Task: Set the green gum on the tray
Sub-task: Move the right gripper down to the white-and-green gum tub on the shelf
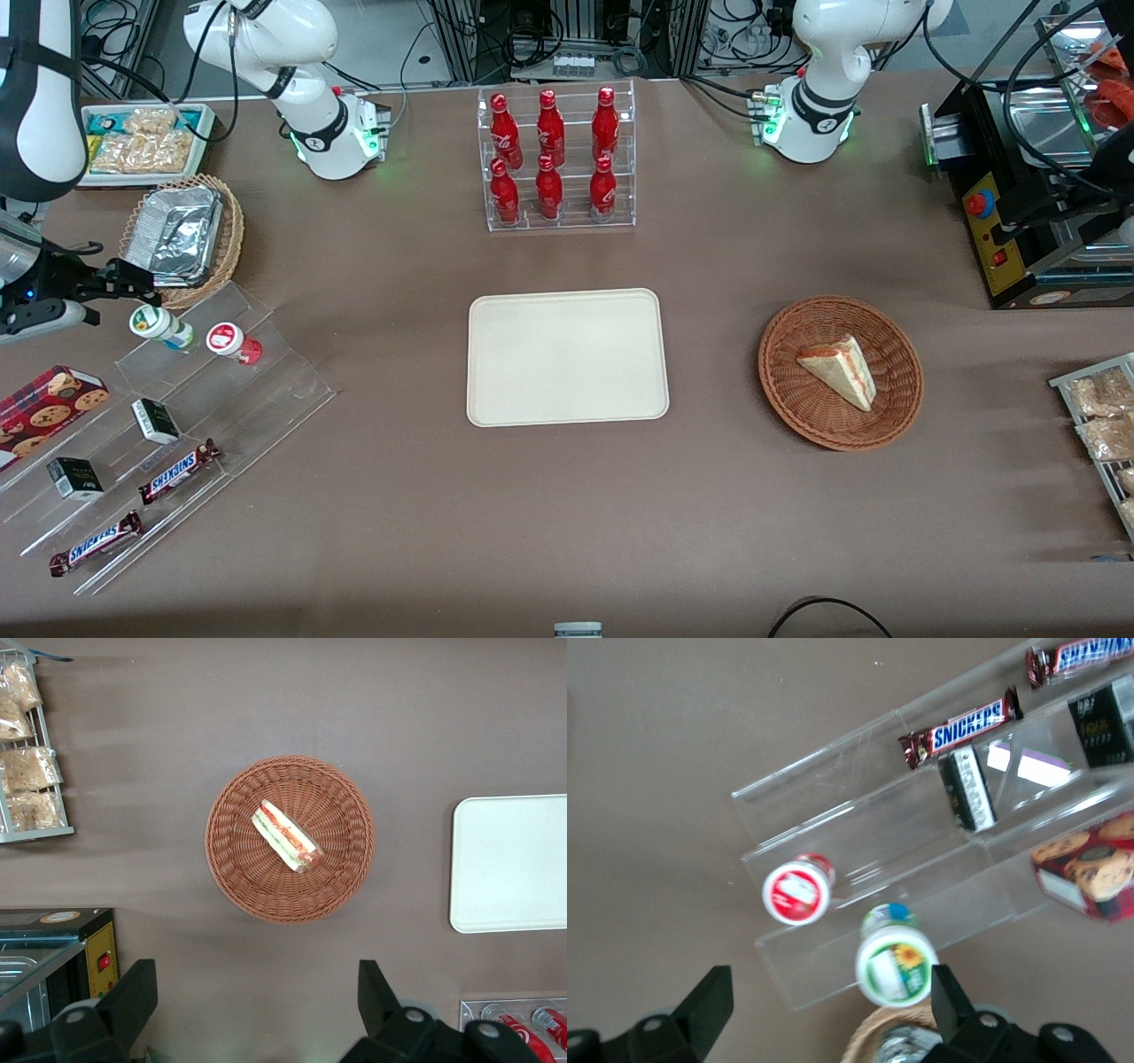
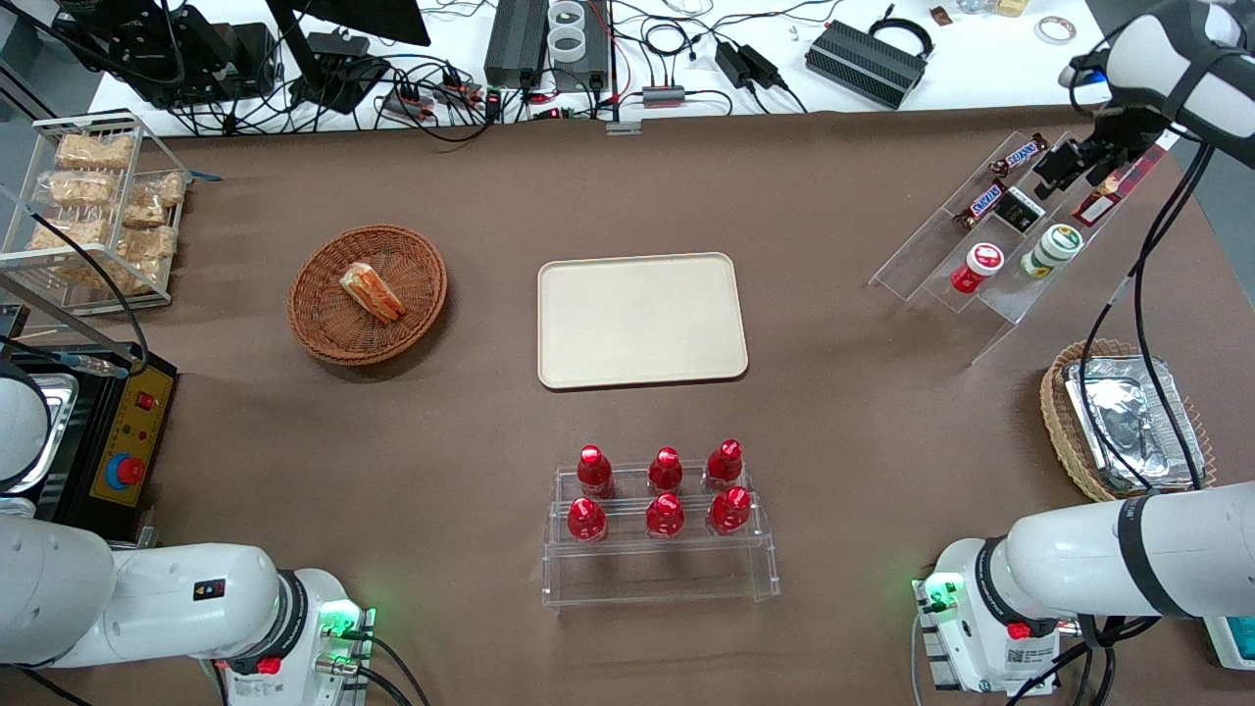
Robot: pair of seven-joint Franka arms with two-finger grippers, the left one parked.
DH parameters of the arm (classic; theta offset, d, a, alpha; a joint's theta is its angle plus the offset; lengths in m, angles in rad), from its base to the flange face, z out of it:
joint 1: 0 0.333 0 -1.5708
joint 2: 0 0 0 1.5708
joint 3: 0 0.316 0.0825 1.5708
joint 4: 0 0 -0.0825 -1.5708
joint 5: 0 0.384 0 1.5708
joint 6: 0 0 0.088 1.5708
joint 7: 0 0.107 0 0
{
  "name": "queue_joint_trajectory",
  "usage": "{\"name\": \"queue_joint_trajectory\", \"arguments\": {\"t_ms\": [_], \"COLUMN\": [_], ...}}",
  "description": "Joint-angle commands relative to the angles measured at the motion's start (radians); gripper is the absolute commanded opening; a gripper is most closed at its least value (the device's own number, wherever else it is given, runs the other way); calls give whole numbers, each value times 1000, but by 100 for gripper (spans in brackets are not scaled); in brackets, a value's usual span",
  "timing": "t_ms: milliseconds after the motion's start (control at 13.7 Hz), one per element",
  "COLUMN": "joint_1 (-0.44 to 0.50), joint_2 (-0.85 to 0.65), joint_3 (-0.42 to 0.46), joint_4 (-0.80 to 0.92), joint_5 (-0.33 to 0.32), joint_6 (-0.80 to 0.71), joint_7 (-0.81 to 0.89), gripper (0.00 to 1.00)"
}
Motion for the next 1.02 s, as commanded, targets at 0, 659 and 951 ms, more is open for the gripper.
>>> {"name": "queue_joint_trajectory", "arguments": {"t_ms": [0,659,951], "joint_1": [0,-1,-1], "joint_2": [-50,-45,-34], "joint_3": [-36,-75,-76], "joint_4": [-115,-266,-281], "joint_5": [3,3,1], "joint_6": [131,303,348], "joint_7": [-186,-323,-332], "gripper": [99,99,99]}}
